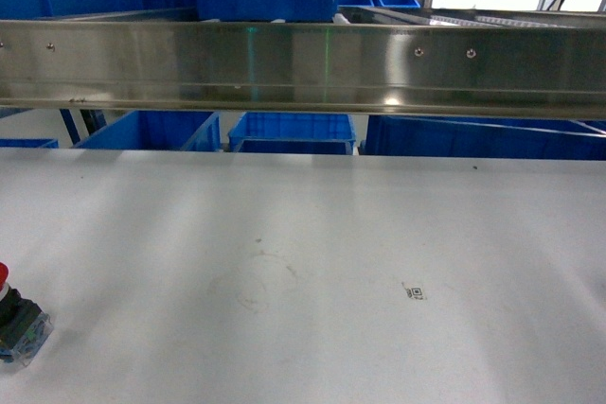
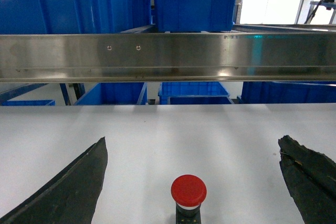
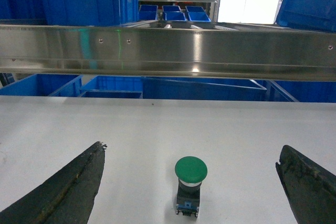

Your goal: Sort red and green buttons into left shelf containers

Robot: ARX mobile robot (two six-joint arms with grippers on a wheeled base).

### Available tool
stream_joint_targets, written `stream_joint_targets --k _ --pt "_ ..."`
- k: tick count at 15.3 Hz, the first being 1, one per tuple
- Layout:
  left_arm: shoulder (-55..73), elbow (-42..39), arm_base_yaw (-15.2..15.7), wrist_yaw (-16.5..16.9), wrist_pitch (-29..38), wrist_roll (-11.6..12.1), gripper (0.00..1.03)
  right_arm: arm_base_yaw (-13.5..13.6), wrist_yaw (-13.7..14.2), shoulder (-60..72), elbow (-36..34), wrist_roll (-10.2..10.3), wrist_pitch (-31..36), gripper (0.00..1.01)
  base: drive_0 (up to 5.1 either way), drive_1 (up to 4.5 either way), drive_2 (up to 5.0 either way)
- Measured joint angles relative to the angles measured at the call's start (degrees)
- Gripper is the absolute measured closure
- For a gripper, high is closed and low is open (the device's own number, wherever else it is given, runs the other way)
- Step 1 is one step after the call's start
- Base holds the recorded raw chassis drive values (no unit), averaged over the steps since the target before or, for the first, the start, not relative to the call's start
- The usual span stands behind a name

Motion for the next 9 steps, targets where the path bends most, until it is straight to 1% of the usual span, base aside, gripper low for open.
stream_joint_targets --k 9 --pt "0.0 0.0 0.0 0.0 0.0 0.0 0.05 0.0 0.0 0.0 0.0 0.0 0.0 0.03 0.0 0.00 0.0"
